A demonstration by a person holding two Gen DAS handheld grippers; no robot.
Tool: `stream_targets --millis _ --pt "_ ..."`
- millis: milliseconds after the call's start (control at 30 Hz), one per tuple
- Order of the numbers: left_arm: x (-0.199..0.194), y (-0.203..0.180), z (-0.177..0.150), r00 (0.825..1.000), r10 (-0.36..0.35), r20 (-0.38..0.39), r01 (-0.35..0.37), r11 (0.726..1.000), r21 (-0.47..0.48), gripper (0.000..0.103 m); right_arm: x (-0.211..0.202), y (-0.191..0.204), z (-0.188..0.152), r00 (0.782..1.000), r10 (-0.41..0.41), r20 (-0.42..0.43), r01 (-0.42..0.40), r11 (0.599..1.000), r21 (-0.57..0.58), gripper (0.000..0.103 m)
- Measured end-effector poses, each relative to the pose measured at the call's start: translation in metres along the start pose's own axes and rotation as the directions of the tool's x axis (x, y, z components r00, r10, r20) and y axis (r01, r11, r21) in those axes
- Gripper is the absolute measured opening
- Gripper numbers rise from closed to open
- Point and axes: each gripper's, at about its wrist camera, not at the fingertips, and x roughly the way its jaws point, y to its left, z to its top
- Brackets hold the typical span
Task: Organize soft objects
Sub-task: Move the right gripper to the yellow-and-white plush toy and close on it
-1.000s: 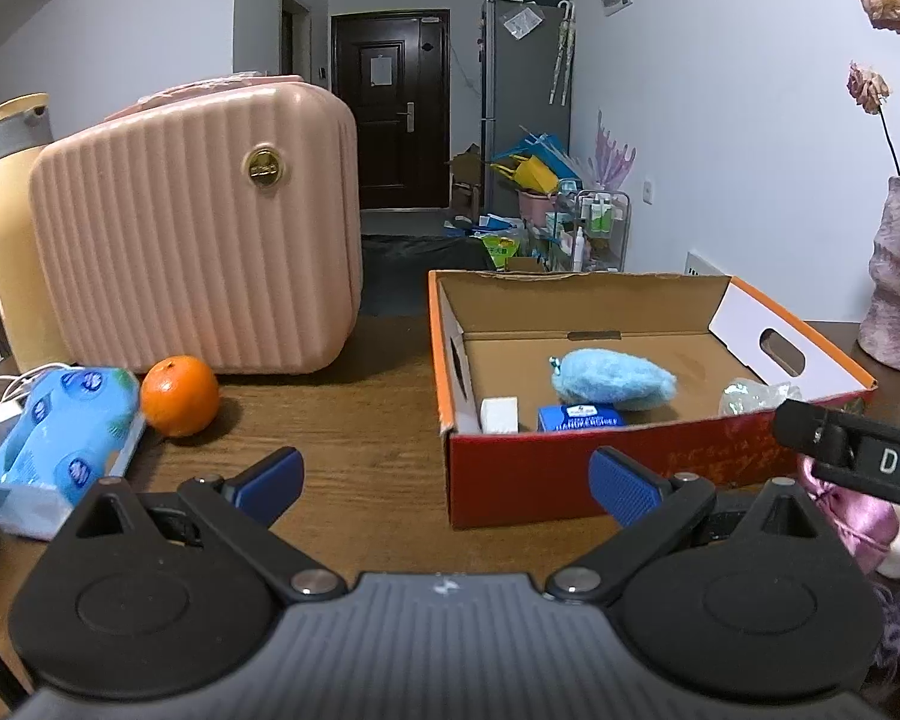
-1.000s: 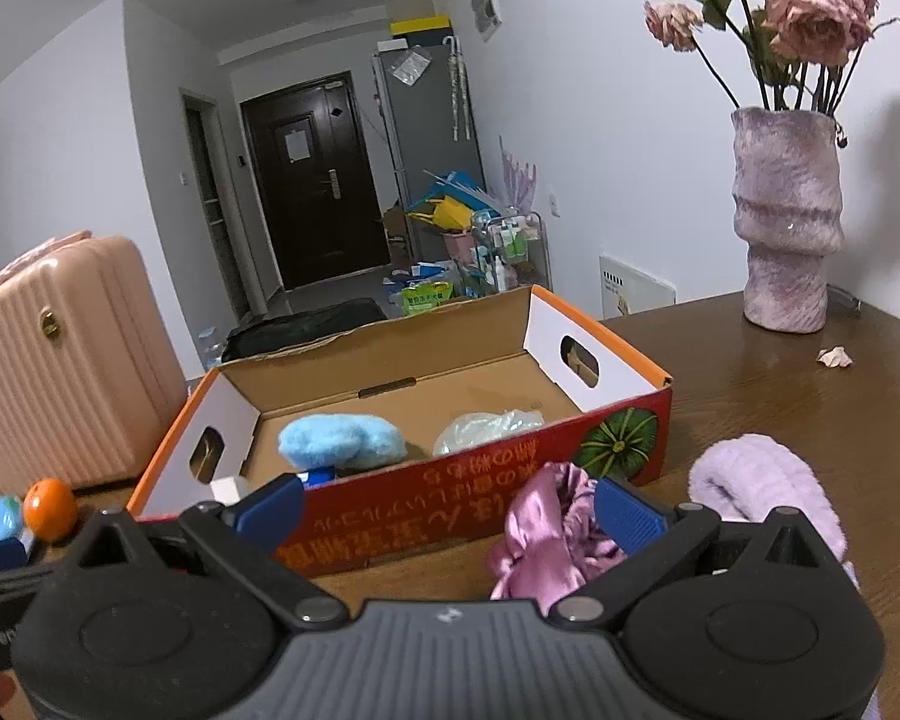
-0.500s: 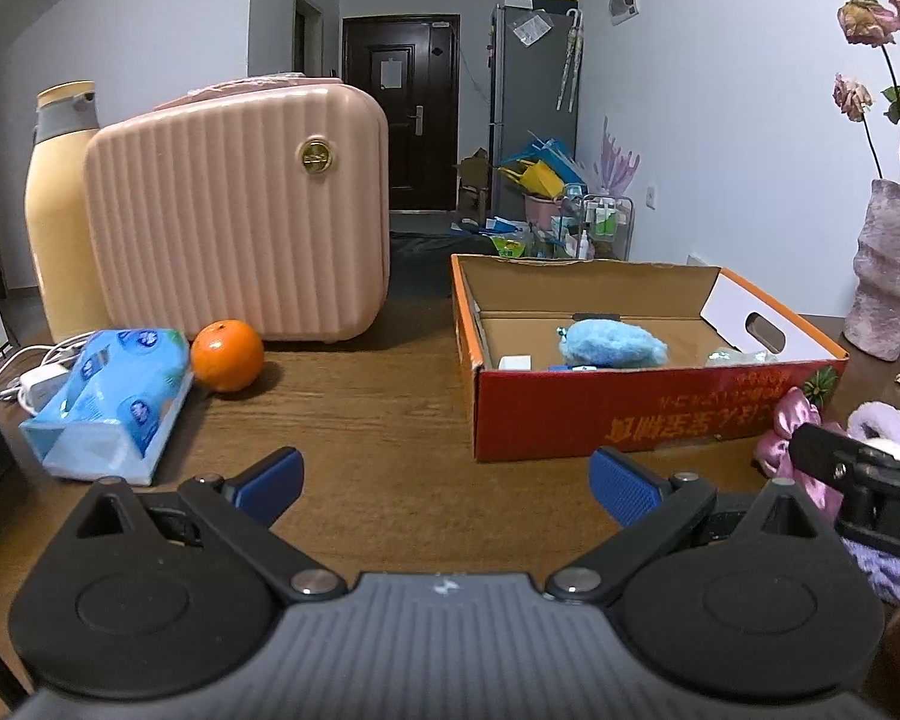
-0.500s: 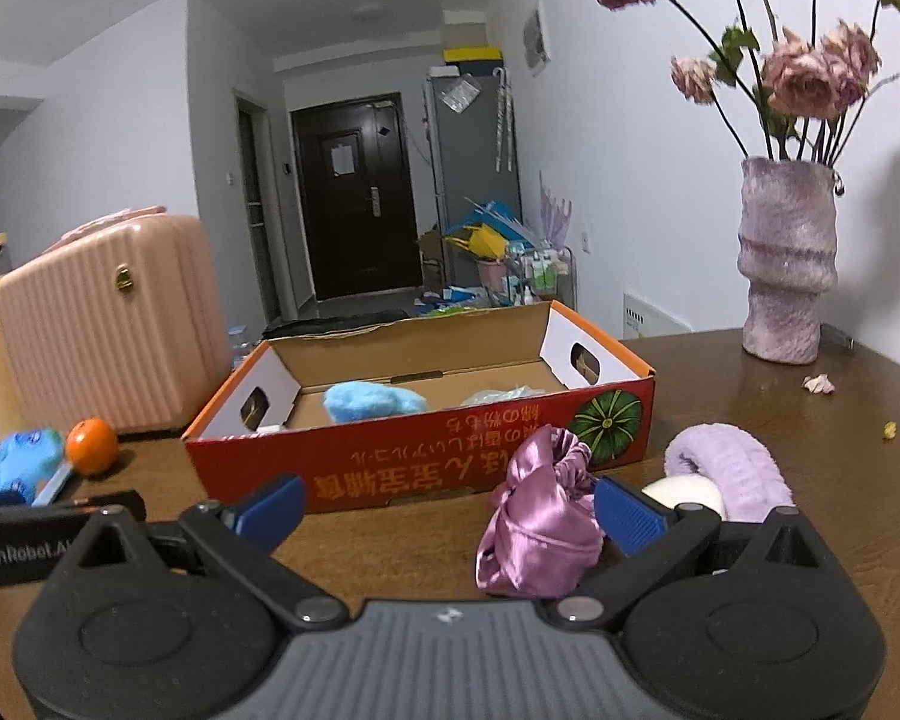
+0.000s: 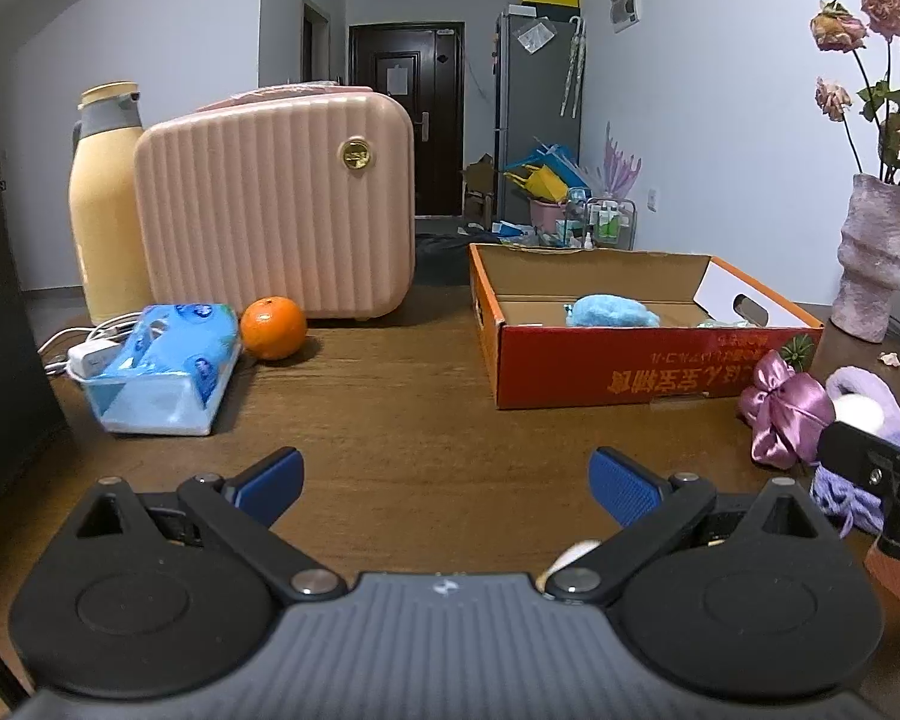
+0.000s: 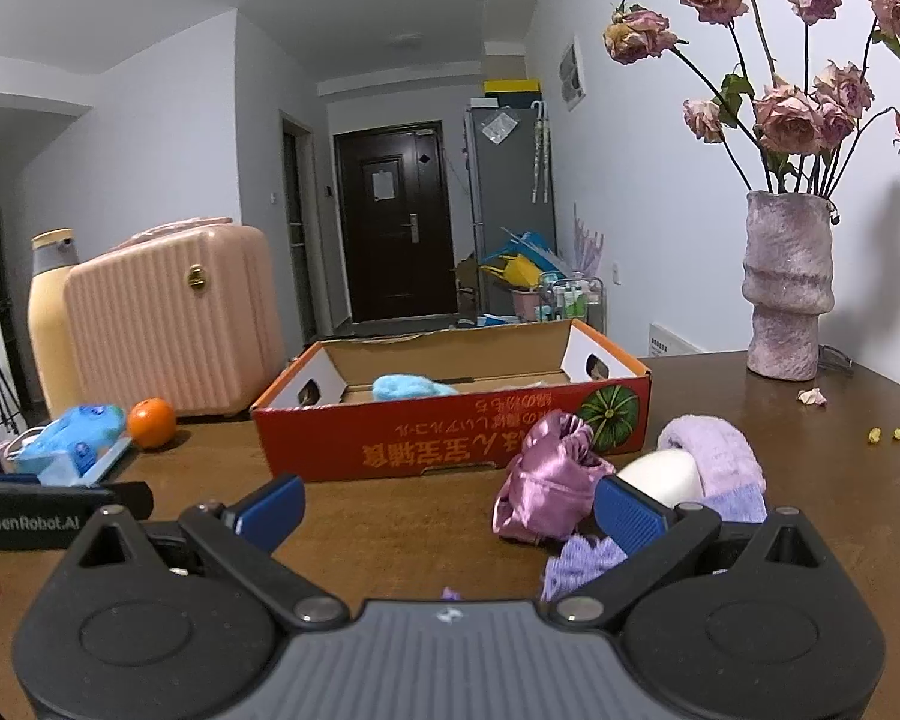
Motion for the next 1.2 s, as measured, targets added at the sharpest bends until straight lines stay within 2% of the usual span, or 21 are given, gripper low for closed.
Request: stream_targets --millis 467,633,1033,1200 --pt "-0.043 0.028 -0.027 1.0 -0.018 -0.01 0.018 0.999 -0.027 0.103 -0.032 0.014 -0.025 0.997 0.058 -0.043 -0.061 0.996 -0.065 0.103" --pt "-0.052 0.037 -0.036 1.0 -0.014 -0.026 0.014 1.0 -0.006 0.103 -0.04 0.019 -0.031 0.996 0.078 -0.052 -0.081 0.994 -0.073 0.103" --pt "-0.061 0.056 -0.044 0.999 -0.015 -0.041 0.015 1.0 -0.014 0.103 -0.03 0.036 -0.041 0.977 0.145 -0.158 -0.158 0.984 -0.077 0.103" --pt "-0.061 0.056 -0.043 0.999 -0.013 -0.05 0.013 1.0 -0.011 0.103 -0.017 0.051 -0.045 0.968 0.138 -0.212 -0.163 0.981 -0.106 0.103"
